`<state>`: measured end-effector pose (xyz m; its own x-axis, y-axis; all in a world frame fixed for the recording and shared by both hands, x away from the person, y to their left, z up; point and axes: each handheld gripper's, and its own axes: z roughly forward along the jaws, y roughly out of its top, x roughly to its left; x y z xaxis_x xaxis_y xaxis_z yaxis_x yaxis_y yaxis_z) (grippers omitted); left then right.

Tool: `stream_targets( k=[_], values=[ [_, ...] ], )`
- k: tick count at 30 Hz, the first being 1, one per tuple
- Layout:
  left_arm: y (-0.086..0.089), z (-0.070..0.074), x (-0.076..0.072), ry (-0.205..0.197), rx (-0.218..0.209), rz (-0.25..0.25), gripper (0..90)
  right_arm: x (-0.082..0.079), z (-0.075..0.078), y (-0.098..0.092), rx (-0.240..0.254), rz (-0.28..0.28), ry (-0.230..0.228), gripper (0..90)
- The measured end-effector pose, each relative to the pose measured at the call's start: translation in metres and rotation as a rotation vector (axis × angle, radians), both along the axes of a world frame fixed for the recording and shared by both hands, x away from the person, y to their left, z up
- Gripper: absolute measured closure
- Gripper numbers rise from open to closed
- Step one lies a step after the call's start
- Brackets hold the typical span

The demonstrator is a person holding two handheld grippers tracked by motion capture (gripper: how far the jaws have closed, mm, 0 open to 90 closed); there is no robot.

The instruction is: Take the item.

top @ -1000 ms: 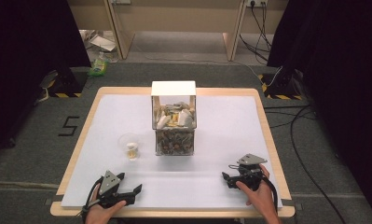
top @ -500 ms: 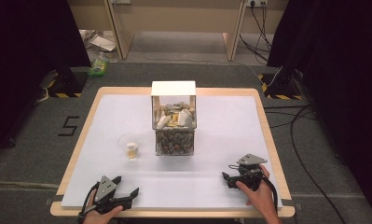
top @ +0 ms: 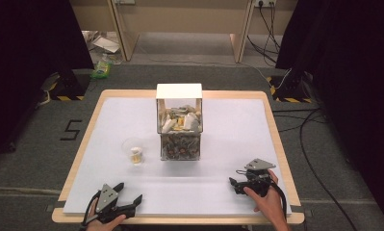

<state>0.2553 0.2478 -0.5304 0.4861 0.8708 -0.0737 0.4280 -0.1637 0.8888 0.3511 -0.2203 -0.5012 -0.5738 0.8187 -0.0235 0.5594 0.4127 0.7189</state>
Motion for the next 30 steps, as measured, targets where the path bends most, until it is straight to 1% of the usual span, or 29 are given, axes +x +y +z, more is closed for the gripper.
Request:
stream_targets(
  k=[5,8,13,22,30],
  values=[
    [-0.001,-0.002,-0.005,-0.021,0.009,0.015,15.1,0.000,0.000,0.000,0.001,-0.001,0.001,8.4],
    [-0.002,-0.003,-0.006,-0.025,0.017,0.010,15.1,0.000,0.000,0.000,0.002,-0.001,0.002,8.3],
    [-0.004,-0.005,-0.009,-0.040,0.025,0.021,14.7,0.000,0.000,0.000,0.001,-0.001,0.001,8.3],
    [-0.004,-0.007,-0.011,-0.058,0.013,0.025,14.7,0.000,0.000,0.000,0.002,-0.001,0.002,8.3],
    [-0.003,-0.009,-0.011,-0.065,0.007,0.023,14.7,0.000,0.000,0.000,0.001,-0.001,0.002,8.3]
  ],
)
